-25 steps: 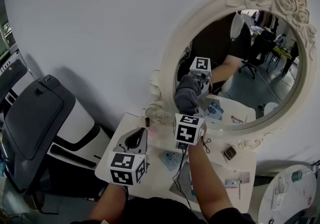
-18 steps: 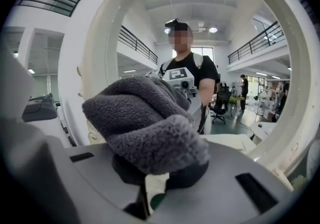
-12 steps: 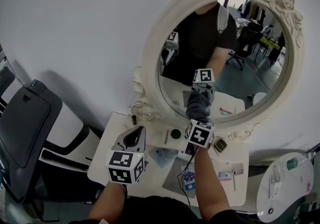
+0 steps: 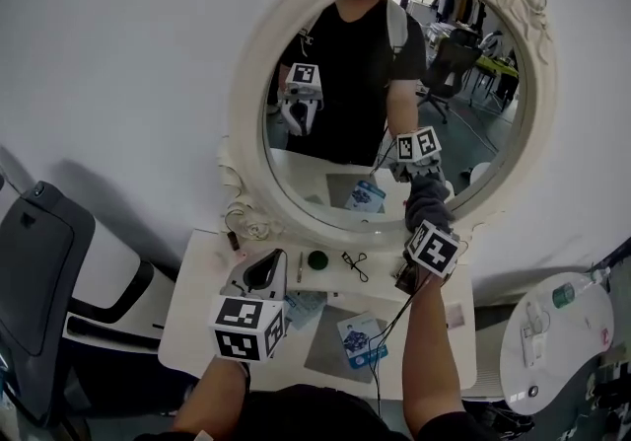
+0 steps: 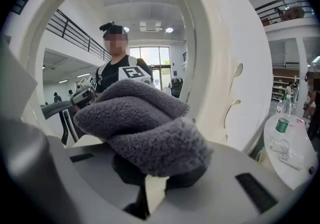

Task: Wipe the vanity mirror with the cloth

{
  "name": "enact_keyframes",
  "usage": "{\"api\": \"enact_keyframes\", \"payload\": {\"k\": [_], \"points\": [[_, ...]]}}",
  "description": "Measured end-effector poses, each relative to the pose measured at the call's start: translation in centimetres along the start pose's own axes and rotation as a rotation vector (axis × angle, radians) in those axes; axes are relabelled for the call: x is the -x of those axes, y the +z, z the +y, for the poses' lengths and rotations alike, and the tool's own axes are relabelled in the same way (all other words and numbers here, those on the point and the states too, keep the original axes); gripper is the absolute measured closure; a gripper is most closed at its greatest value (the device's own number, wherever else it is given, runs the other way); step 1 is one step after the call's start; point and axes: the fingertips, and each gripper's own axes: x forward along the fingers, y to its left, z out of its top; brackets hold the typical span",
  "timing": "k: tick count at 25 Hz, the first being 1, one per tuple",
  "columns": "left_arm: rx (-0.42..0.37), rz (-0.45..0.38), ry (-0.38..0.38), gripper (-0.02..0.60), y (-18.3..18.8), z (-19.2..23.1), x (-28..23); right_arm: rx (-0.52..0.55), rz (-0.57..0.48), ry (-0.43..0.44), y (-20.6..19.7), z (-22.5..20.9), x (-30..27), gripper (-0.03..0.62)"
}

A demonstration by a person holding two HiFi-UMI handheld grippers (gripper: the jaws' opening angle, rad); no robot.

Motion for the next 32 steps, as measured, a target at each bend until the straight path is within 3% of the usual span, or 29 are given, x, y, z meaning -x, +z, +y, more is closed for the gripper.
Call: {"api": "enact_keyframes", "payload": {"k": [3,8,14,21,32], "points": [[-0.009,-0.001,-0.029,0.575,0.2,-1.4,-0.8,0.004,-0.091,-0.003,2.7,-1.3,1.1,0.559],[-0.023,0.012,-0.065,0.575,0.1,-3.0,-1.8,0.017,-0.310,0.092,6.0,-1.6,6.0,0.559],[-0.044,0.013,-0.100,0.575,0.3,-4.7,-2.7,0.067,-0.484,0.211,6.2,0.3,13.9,0.559],[-0.059,0.028,-0.148,0.575,-0.1,-7.0,-3.6,0.073,-0.408,0.301,1.0,2.5,16.2,0.559],[-0.064,0.043,-0.154,0.575,-0.7,-7.6,-3.9,0.109,-0.392,0.329,0.0,3.6,16.4,0.559]]}}
